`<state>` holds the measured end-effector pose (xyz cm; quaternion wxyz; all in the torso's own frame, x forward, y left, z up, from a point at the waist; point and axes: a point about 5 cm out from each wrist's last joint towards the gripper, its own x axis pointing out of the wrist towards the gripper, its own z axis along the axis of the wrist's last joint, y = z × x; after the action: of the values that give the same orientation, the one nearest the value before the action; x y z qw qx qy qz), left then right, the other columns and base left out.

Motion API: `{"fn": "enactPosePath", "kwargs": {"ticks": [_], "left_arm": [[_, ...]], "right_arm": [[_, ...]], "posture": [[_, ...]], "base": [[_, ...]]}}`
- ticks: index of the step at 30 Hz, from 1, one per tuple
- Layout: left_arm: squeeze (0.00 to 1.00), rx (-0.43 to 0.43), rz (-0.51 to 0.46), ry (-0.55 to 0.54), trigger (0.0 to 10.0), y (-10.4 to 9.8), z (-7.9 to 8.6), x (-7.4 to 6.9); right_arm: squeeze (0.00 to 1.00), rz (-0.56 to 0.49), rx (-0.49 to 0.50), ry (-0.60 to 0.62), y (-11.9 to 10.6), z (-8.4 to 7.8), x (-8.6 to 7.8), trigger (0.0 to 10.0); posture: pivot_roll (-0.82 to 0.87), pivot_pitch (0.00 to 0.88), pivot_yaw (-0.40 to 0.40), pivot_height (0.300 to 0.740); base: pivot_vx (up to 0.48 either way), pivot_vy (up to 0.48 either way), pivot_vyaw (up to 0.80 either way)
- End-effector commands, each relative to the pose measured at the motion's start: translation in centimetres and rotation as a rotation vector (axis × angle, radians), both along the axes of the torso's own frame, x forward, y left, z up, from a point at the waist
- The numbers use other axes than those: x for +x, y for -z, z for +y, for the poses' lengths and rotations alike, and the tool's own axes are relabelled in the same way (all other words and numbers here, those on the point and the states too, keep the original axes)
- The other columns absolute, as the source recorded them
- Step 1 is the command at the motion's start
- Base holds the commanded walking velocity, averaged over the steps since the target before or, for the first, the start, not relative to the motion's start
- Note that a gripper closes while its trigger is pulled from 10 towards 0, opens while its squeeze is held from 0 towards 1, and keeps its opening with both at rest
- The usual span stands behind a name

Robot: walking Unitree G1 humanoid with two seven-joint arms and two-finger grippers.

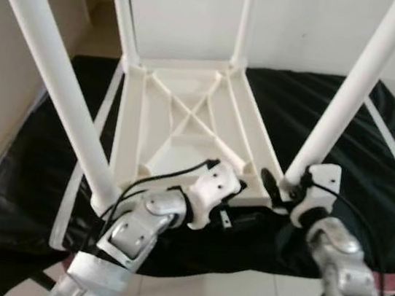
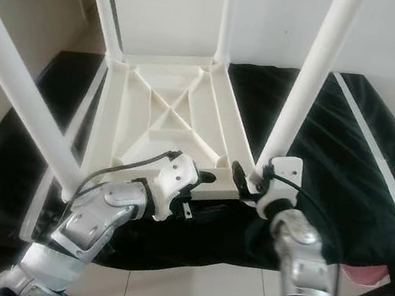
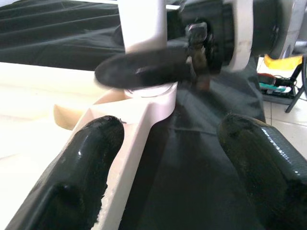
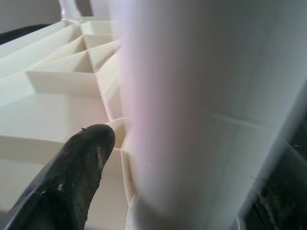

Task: Building children table

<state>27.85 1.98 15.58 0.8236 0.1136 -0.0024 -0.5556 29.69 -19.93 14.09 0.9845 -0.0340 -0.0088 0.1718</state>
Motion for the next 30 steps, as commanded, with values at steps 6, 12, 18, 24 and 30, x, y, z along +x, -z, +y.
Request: {"fn": "enactPosePath", "kwargs": {"ticks": [6,12,18,24,30], "left_arm": [[0.0,0.042,0.001,0.059,10.0,0.3,-0.5,-0.3],[0.0,0.038,-0.007,0.046,10.0,0.1,-0.3,-0.1],[0.0,0.038,-0.009,0.034,10.0,0.1,-0.1,0.0],[0.0,0.039,-0.009,0.043,10.0,0.2,-0.3,-0.1],[0.0,0.01,-0.013,0.028,10.0,-0.2,-0.5,0.4]], "right_arm": [[0.0,-0.003,-0.073,-0.129,-0.5,0.1,2.2,8.1],[0.0,0.008,-0.109,-0.174,-0.2,0.4,2.6,0.0],[0.0,0.043,-0.117,-0.219,0.6,0.2,2.1,0.0],[0.0,0.065,-0.092,-0.244,1.3,-0.1,1.7,0.0],[0.0,0.058,0.009,-0.141,1.6,-0.2,1.0,10.0]], "posture": [[-0.12,0.021,0.044,0.74],[-0.1,0.012,0.031,0.74],[-0.1,0.009,0.027,0.74],[-0.1,0.004,0.032,0.74],[-0.12,0.001,0.04,0.74]], "base": [[0.0,0.0,0.0],[0.0,0.0,0.0],[0.0,0.0,0.0],[0.0,0.0,0.0],[0.0,0.0,0.0]]}}
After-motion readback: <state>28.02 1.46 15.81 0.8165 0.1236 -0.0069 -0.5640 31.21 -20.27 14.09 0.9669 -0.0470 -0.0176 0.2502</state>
